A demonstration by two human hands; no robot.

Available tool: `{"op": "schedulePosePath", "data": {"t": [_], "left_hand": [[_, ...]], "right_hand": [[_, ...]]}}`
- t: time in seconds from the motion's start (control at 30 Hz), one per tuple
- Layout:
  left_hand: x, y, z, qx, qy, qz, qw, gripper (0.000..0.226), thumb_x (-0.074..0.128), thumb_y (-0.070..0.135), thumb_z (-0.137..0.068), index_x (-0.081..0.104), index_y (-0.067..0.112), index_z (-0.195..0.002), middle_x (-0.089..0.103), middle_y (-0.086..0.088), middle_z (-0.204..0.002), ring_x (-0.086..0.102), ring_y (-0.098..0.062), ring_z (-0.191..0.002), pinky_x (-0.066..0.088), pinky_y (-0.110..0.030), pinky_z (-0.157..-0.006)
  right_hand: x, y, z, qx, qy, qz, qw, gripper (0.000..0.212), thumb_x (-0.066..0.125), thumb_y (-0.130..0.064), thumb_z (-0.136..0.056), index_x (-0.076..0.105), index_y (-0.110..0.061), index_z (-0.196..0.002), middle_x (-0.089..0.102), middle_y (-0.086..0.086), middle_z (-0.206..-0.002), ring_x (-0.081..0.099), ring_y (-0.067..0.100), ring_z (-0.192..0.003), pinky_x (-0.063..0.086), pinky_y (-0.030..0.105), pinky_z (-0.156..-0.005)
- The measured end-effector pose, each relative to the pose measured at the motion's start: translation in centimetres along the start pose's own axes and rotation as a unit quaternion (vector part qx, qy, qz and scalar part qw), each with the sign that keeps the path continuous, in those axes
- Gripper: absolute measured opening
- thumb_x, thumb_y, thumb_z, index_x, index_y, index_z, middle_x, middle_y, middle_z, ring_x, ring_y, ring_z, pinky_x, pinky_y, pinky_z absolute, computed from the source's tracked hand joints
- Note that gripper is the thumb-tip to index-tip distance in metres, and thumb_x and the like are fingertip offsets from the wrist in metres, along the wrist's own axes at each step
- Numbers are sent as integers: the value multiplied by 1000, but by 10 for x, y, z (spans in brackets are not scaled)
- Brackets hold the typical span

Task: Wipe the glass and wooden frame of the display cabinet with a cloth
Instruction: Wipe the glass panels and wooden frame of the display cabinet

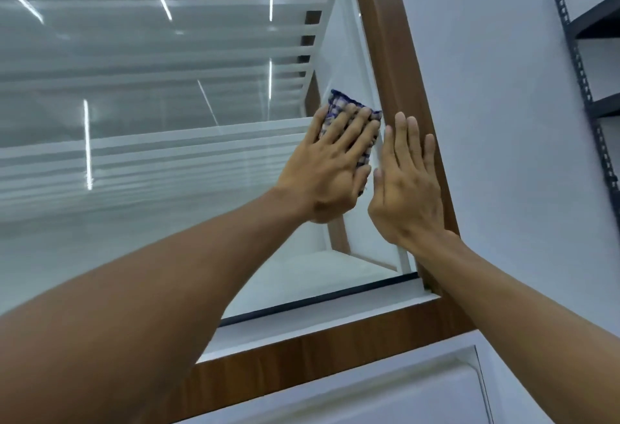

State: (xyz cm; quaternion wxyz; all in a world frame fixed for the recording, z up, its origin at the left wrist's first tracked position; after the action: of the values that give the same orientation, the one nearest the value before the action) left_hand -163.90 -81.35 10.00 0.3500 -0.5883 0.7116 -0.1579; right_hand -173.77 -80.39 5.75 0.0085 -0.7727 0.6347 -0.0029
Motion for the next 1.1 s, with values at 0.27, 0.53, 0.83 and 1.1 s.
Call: {"op": "schedulePosePath", "data": {"t": [0.27,0.53,0.83,1.1], "left_hand": [[-12,-76,79,-63,28,6,998,69,7,49,-104,0,17,-164,-6,-5,-173,-13,-22,-159,-11,-48,-128],[-24,-170,173,-132,53,-7,990,67,13,47,-106,3,17,-165,-3,-5,-174,-10,-20,-160,-5,-50,-129],[-45,-273,277,-223,81,6,971,68,22,43,-104,13,14,-165,6,-5,-174,-3,-20,-160,0,-50,-129],[-29,-257,366,-299,112,32,947,70,27,40,-104,11,9,-165,4,-9,-174,-3,-23,-161,-1,-52,-129]], "right_hand": [[29,-93,-12,-73,-23,-76,994,60,24,-22,-104,14,-2,-159,10,15,-168,2,26,-158,6,49,-129],[51,-229,-23,-114,-38,-84,989,64,15,-30,-101,13,-5,-160,9,15,-169,2,28,-158,4,56,-127],[72,-371,-19,-194,-56,-91,975,63,20,-28,-103,12,-3,-160,7,17,-169,1,29,-158,4,59,-126],[75,-380,4,-220,-63,-81,970,63,21,-29,-105,7,-5,-161,-1,14,-170,-5,27,-158,1,55,-127]]}}
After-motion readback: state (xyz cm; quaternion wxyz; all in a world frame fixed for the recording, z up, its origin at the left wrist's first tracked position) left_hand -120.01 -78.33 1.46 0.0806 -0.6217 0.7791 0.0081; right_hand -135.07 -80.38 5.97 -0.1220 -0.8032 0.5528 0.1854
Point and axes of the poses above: each hand's wrist, its own z-axis away from the middle knuckle, its own x-axis out of the palm, y = z × x, the point moved 8 cm from there along -z, towards the middle knuckle
